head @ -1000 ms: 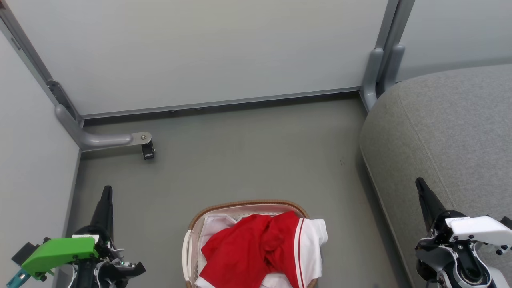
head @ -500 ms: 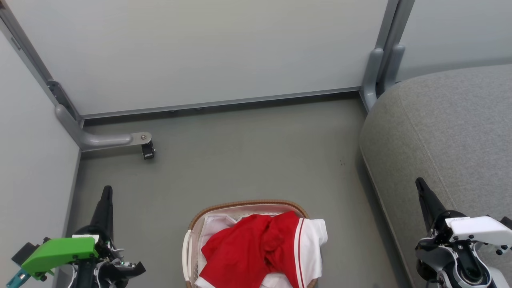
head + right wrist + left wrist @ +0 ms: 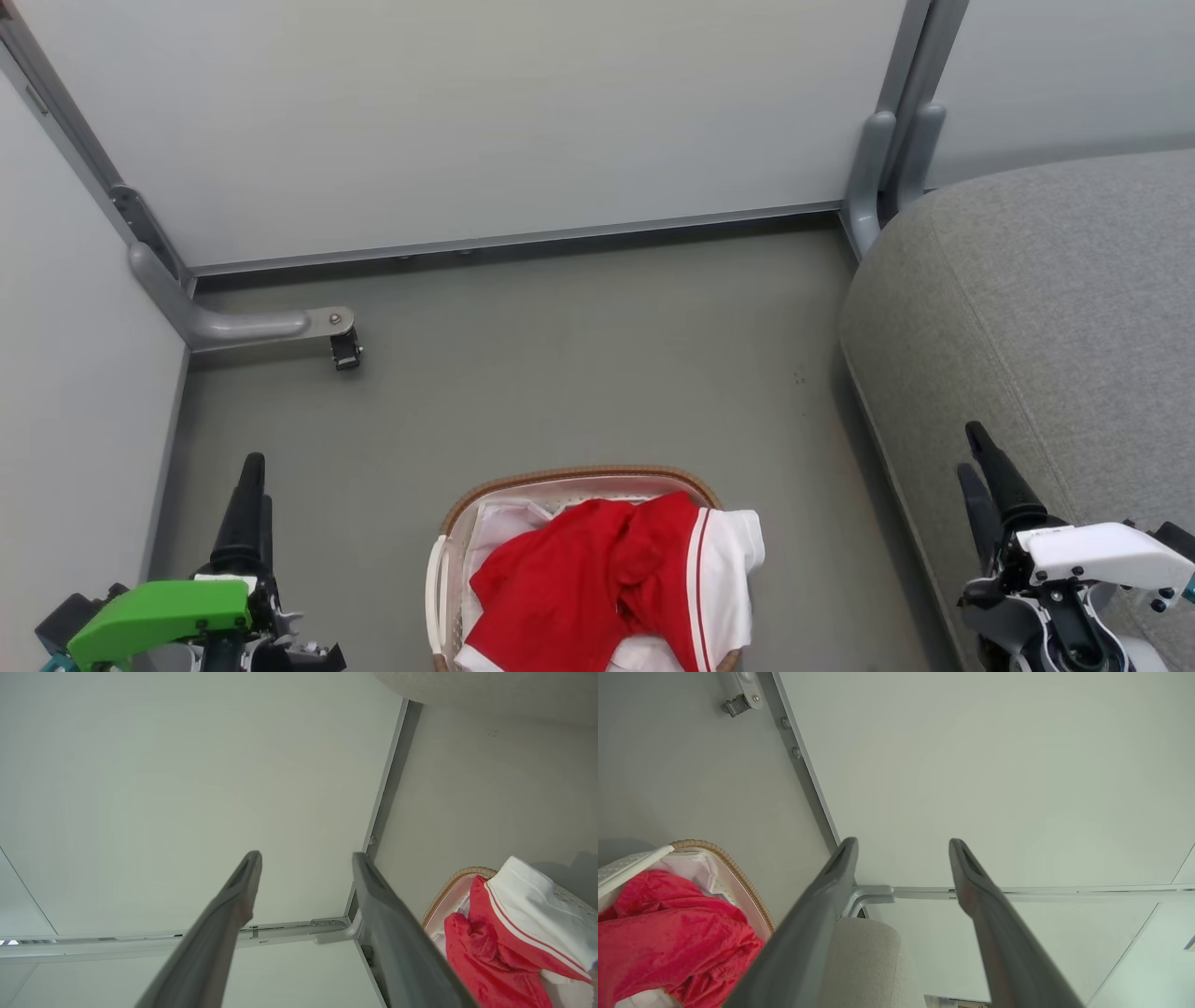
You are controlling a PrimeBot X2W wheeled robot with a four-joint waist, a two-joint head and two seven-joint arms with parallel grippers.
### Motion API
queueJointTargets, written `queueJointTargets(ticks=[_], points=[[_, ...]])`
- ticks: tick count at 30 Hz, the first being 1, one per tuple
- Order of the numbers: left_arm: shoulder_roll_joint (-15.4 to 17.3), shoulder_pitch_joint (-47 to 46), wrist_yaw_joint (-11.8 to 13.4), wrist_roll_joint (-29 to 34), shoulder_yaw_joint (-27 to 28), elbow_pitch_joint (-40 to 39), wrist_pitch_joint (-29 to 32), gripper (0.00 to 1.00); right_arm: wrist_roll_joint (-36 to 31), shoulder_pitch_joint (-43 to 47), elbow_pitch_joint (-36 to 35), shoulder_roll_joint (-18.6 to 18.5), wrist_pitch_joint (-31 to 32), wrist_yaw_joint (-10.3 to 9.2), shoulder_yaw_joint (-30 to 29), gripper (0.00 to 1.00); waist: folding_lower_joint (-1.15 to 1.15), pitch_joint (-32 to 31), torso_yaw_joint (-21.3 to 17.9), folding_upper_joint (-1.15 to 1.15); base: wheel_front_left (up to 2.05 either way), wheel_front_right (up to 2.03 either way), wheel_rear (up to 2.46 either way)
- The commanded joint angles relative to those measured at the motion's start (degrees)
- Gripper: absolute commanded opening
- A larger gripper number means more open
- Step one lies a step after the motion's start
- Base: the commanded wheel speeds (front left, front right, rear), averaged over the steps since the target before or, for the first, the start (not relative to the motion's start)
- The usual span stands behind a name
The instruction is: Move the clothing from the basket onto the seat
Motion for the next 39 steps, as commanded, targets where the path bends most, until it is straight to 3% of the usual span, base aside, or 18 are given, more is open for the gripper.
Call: queueJointTargets(ticks=[1, 16, 39], points=[[0.7, -1.4, -0.1, 3.3, 0.2, -0.8, -0.7, 1.0, -1.9, -1.7, -0.8, -1.1, -0.8, 0.01, 0.5, 1.0, 0.0, 0.0, 0.0, 0.0, 0.0, 0.0, 0.0], [0.9, -0.5, 0.3, 23.3, -0.5, -0.4, -4.4, 1.0, -17.9, -2.4, -0.9, -2.6, -4.6, 0.01, 2.8, 1.0, 0.0, 0.5, 0.2, 0.0, 0.0, 0.0, 0.0], [2.6, 0.3, 1.8, 44.2, -5.2, 1.9, -9.1, 1.0, -38.1, -3.1, 1.7, -4.7, -9.3, 0.02, 9.5, 1.0, 0.0, 0.5, 0.7, 0.0, 0.0, 0.0, 0.0]])
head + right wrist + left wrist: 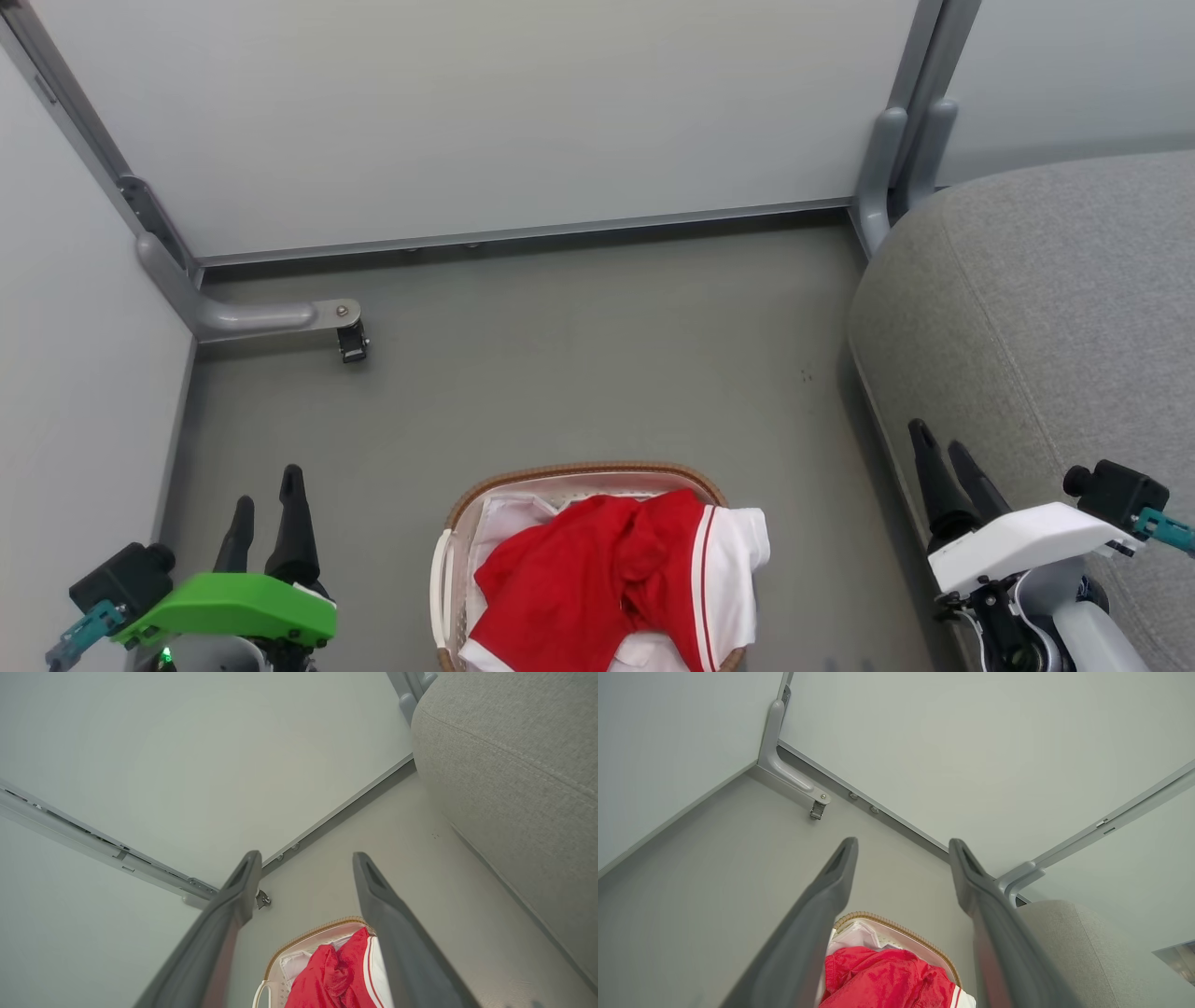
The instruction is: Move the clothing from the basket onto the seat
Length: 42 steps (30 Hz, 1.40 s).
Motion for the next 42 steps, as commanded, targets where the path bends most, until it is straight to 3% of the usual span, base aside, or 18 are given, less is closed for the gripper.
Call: queueJointTargets(ticks=[1, 42], points=[[0.7, 0.3, 0.3, 2.1, -0.5, -0.2, -0.6, 1.0, -2.0, -1.0, -0.1, -0.7, -0.7, 0.02, 0.5, 1.0, 0.0, 0.0, 0.0, 0.0, 0.0, 0.0, 0.0], [1.8, -0.5, 4.3, 27.0, -7.1, 0.1, -6.7, 1.0, -28.5, -3.4, 7.0, -0.2, -6.8, 0.02, 2.7, 1.0, 0.0, 0.2, 0.9, 0.0, 0.0, 0.0, 0.0]])
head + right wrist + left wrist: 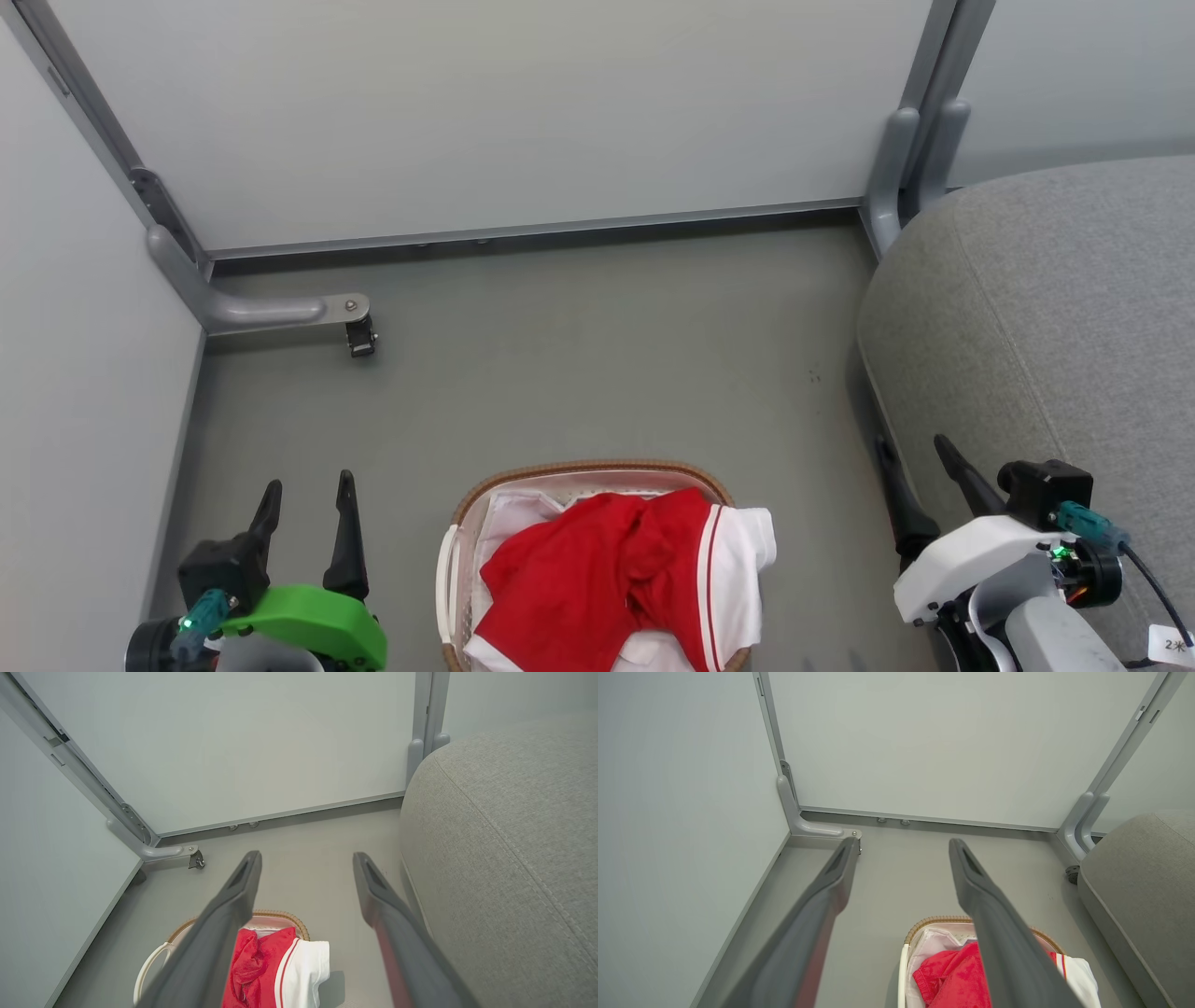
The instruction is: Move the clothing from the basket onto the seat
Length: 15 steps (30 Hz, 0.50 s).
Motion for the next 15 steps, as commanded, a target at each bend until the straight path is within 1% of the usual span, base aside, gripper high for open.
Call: queueJointTargets(ticks=[1, 7, 15], points=[[0.2, -1.4, 0.2, 1.5, -0.2, 0.1, -0.5, 1.0, -1.5, -1.2, 0.3, -0.3, -0.6, 0.01, 0.1, 1.0, 0.0, 0.0, 0.0, 0.0, 0.0, 0.0, 0.0], [-0.4, -1.8, 0.6, 3.5, 0.3, 0.6, -1.2, 1.0, -4.3, -2.3, 1.9, -0.2, -1.3, 0.01, -0.1, 1.0, 0.0, 0.0, 0.2, 0.0, 0.0, 0.0, 0.0], [-0.8, -2.6, 0.2, 7.2, 0.9, 0.8, -2.2, 1.0, -8.2, -3.3, 3.1, 0.3, -2.3, 0.01, -1.7, 1.0, 0.0, 0.2, 0.5, 0.0, 0.0, 0.0, 0.0]])
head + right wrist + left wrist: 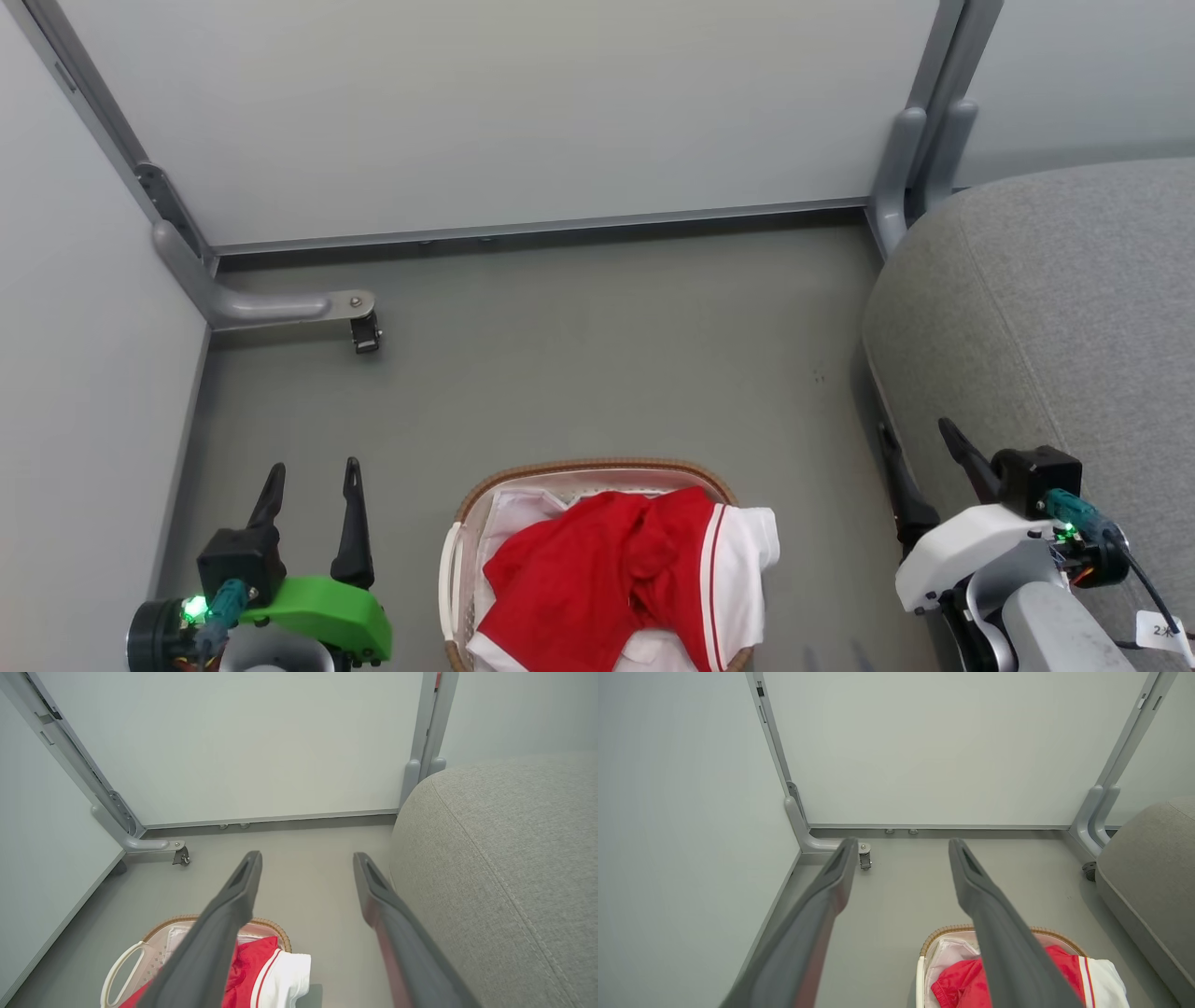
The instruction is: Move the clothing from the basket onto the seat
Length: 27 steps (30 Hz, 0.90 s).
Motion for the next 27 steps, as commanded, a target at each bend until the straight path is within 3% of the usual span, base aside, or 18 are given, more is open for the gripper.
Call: queueJointTargets(ticks=[1, 17, 27], points=[[0.1, -1.2, -0.1, 1.1, 0.4, -0.2, -0.5, 1.0, -1.4, -0.8, 0.0, -0.2, -0.7, -0.02, -0.3, 1.0, 0.0, 0.0, 0.1, 0.0, 0.0, 0.0, 0.0], [-1.5, 1.6, -0.7, 7.3, 1.3, 2.6, -2.2, 1.0, -8.1, 1.9, 0.9, 0.5, -2.3, -0.02, -1.4, 1.0, 0.0, 0.6, 0.0, 0.0, 0.0, 0.0, 0.0], [-2.1, -3.3, -3.4, 5.6, -1.1, 6.0, -2.4, 1.0, -8.4, -1.9, -1.0, -0.4, -2.6, -0.02, -0.7, 1.0, 0.0, 9.8, -1.3, 0.0, 0.0, 0.0, 0.0]])
